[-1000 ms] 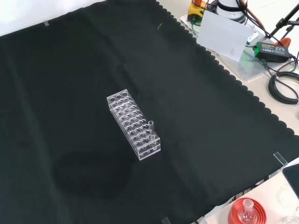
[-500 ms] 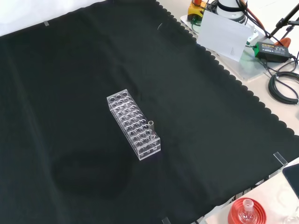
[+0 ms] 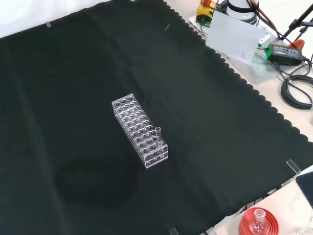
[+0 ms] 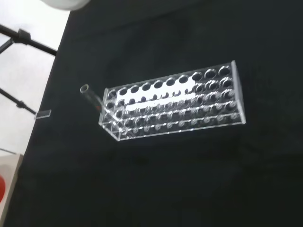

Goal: Pick up the test tube.

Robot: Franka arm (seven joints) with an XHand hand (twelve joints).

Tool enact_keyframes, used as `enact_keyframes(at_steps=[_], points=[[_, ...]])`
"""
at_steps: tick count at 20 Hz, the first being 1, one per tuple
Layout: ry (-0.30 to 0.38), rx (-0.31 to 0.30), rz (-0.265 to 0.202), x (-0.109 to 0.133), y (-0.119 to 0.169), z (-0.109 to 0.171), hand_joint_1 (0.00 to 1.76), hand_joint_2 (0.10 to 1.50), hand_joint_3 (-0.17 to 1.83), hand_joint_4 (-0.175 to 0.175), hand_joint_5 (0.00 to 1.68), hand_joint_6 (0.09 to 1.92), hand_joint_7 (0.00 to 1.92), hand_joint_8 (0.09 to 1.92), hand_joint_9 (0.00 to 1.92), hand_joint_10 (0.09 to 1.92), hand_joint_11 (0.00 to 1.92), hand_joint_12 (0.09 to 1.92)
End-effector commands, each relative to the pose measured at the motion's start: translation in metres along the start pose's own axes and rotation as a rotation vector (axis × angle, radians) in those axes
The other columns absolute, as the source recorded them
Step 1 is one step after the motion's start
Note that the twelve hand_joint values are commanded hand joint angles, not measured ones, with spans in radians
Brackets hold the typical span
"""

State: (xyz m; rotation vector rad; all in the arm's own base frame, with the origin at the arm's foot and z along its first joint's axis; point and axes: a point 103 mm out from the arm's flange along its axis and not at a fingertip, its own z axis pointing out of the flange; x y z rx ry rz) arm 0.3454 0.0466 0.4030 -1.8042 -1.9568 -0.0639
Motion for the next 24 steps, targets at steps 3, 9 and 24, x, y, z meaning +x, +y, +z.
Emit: enact_keyframes(at_steps=[3,9,24], points=[[-0.017,0.051,-0.033,0.02,0.029,0.025,0.77,0.72,0.34,-0.019,0.25,0.16,0.29,0.76,0.21,0.95,0.0,1.57],[-0.051,0.089,-0.055,0.036,0.048,0.04,0.79,0.72,0.34,0.012,0.32,0.18,0.29,0.77,0.21,0.95,0.0,1.56],[-0.112,0.212,-0.077,0.073,0.099,0.099,0.84,0.71,0.35,0.018,0.36,0.21,0.3,0.79,0.23,0.95,0.0,1.56]])
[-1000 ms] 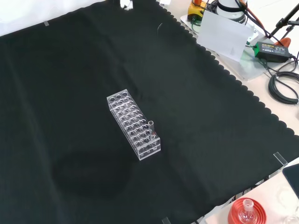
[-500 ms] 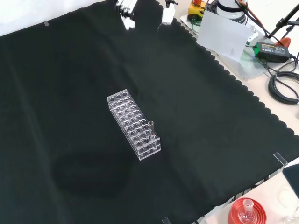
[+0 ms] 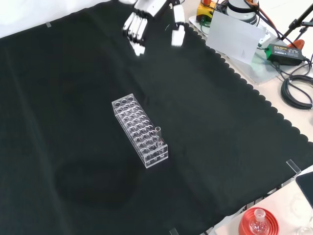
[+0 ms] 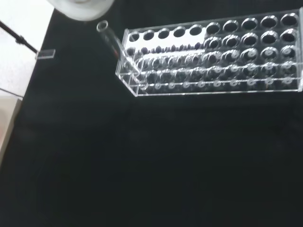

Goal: Pick up the test tube.

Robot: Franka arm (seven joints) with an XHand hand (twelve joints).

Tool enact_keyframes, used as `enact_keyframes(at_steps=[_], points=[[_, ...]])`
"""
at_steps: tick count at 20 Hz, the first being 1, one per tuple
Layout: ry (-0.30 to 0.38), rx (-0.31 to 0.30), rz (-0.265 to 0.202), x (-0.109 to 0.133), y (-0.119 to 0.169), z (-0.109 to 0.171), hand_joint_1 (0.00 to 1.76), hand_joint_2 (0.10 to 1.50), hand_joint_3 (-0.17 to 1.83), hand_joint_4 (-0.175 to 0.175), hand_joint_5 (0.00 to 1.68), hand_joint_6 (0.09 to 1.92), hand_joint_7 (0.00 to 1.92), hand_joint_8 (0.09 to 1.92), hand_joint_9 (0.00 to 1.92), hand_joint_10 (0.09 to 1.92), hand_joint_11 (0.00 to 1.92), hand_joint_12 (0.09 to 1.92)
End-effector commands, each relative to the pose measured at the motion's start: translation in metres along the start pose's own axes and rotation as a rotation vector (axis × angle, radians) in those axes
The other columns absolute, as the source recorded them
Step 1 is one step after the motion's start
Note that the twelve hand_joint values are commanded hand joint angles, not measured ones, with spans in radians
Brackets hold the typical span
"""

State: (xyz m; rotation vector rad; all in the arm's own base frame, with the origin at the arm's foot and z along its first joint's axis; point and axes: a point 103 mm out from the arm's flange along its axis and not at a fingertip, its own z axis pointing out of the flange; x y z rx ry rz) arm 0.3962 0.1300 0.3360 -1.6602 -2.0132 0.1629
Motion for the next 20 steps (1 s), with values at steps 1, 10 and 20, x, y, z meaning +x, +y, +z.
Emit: enact_keyframes(at_steps=[1,10,20], points=[[-0.025,0.044,-0.016,0.024,0.029,0.023,0.84,0.71,0.35,0.016,0.36,0.22,0.31,0.79,0.24,0.95,0.0,1.56],[0.034,0.069,-0.024,0.041,0.05,0.039,0.87,0.7,0.36,0.005,0.36,0.23,0.36,0.81,0.27,0.95,0.0,1.56],[0.029,0.065,-0.012,0.069,0.078,0.05,0.89,0.68,0.4,-0.002,0.35,0.3,0.39,0.81,0.31,0.93,0.0,1.58]])
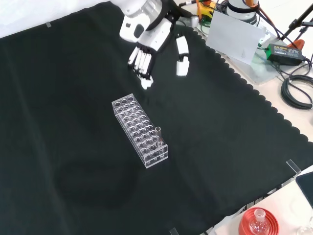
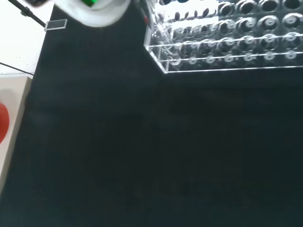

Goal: Pick up the test tube.

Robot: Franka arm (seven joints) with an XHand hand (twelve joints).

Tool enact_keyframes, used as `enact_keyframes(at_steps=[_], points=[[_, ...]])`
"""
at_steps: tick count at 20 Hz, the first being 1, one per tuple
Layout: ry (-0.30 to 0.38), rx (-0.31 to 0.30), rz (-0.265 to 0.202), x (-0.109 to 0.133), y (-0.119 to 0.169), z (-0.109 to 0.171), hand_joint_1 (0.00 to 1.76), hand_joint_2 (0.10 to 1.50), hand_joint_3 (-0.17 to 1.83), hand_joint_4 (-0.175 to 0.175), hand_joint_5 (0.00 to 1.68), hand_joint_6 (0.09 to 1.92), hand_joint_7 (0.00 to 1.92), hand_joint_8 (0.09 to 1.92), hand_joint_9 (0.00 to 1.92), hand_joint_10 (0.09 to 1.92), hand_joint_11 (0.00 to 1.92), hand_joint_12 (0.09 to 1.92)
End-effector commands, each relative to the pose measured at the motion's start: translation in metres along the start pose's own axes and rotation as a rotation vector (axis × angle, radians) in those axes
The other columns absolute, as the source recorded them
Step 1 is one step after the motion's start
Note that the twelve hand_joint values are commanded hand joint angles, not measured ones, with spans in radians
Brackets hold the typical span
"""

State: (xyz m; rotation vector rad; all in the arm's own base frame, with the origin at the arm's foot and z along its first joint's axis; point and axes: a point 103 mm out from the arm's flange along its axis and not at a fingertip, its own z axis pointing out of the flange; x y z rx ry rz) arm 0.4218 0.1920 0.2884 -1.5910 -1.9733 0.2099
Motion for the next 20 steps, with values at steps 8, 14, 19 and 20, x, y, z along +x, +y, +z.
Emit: enact_keyframes(at_steps=[8,14,19,20], points=[[-0.001,0.004,0.003,0.05,0.045,0.023,0.9,0.67,0.43,-0.005,0.34,0.34,0.4,0.81,0.33,0.93,0.0,1.58],[-0.034,0.029,0.012,0.05,0.064,0.038,0.92,0.66,0.46,-0.008,0.32,0.4,0.42,0.81,0.34,0.93,0.0,1.58],[-0.042,0.045,0.006,0.051,0.08,0.047,0.93,0.64,0.48,-0.009,0.31,0.44,0.42,0.81,0.34,0.93,0.01,1.58],[-0.046,0.047,0.003,0.052,0.083,0.048,0.93,0.64,0.49,-0.01,0.31,0.45,0.42,0.81,0.34,0.93,0.01,1.58]])
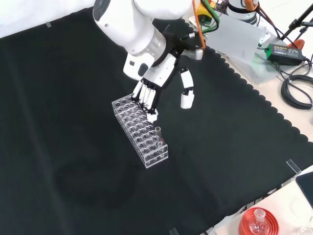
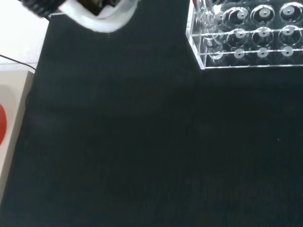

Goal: Pick up the test tube.

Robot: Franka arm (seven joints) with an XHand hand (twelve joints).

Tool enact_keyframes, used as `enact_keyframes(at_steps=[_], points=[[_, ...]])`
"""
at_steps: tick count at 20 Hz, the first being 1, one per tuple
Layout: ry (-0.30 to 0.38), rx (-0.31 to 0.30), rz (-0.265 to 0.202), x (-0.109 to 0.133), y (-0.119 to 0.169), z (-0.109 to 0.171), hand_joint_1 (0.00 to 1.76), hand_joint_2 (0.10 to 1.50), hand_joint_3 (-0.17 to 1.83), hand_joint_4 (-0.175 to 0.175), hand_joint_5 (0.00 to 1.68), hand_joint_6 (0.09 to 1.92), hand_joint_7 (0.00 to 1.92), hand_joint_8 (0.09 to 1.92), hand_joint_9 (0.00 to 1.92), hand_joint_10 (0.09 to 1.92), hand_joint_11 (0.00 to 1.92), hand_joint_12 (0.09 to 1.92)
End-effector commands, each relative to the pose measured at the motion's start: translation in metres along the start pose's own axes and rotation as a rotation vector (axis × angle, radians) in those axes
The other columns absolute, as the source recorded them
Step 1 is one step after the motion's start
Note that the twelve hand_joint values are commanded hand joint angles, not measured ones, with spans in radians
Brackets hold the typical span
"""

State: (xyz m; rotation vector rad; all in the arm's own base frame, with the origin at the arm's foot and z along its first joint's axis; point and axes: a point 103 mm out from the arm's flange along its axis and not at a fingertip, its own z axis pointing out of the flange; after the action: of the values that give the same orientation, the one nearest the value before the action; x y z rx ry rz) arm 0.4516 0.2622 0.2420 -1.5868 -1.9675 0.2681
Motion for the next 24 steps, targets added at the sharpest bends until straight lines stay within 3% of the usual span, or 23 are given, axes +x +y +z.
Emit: enact_keyframes(at_steps=[1,13,24], points=[[-0.027,0.014,-0.012,0.007,0.02,0.01,0.93,0.64,0.49,-0.01,0.3,0.45,0.42,0.81,0.34,0.93,0.01,1.58],[-0.105,0.004,-0.037,0.005,0.05,0.006,0.96,0.63,0.5,-0.011,0.31,0.48,0.39,0.81,0.34,0.93,0.01,1.58],[-0.116,0.03,0.001,-0.021,0.055,0.02,0.99,0.61,0.55,-0.01,0.31,0.55,0.39,0.83,0.34,0.93,0.0,1.58]])
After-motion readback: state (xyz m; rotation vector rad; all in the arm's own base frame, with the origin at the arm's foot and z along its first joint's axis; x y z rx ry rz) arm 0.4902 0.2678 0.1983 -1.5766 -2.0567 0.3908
